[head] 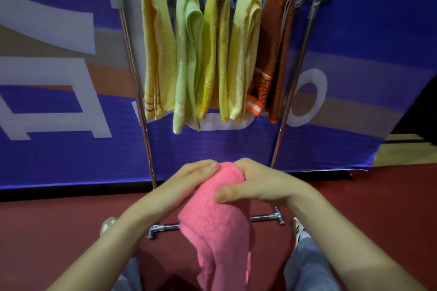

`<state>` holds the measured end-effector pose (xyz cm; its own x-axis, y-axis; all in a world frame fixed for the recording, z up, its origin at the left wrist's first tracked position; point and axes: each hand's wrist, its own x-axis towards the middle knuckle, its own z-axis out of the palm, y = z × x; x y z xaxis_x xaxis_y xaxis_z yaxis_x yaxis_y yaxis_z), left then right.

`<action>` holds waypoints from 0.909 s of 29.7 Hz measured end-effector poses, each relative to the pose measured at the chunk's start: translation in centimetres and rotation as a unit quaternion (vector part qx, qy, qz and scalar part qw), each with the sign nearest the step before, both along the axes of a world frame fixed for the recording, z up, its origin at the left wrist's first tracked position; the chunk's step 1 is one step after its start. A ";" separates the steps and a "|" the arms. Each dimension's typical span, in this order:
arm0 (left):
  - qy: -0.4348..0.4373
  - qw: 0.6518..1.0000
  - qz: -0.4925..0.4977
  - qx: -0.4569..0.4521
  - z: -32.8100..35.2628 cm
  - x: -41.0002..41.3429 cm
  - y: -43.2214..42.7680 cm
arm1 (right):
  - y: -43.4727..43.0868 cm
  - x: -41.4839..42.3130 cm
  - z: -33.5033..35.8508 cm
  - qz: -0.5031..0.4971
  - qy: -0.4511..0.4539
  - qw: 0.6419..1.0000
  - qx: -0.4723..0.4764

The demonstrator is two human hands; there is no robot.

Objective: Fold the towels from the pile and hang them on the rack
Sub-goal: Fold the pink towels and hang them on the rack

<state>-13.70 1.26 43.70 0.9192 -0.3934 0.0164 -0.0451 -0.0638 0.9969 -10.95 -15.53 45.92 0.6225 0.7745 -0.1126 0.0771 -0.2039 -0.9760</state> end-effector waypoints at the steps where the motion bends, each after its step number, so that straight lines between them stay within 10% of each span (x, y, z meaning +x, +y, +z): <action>1: -0.004 1.000 -0.007 -0.008 0.1 0.0 0.0 | -0.2 -0.2 0.4 0.007 0.007 1.000 -0.002; 13: -0.011 0.995 0.014 -0.101 1.9 0.0 1.2 | -2.5 -3.1 -6.8 -0.023 0.169 0.984 0.057; 27: 0.031 0.985 -0.094 -0.140 4.4 1.2 -1.1 | -0.7 -0.7 4.5 -0.030 0.019 0.991 0.130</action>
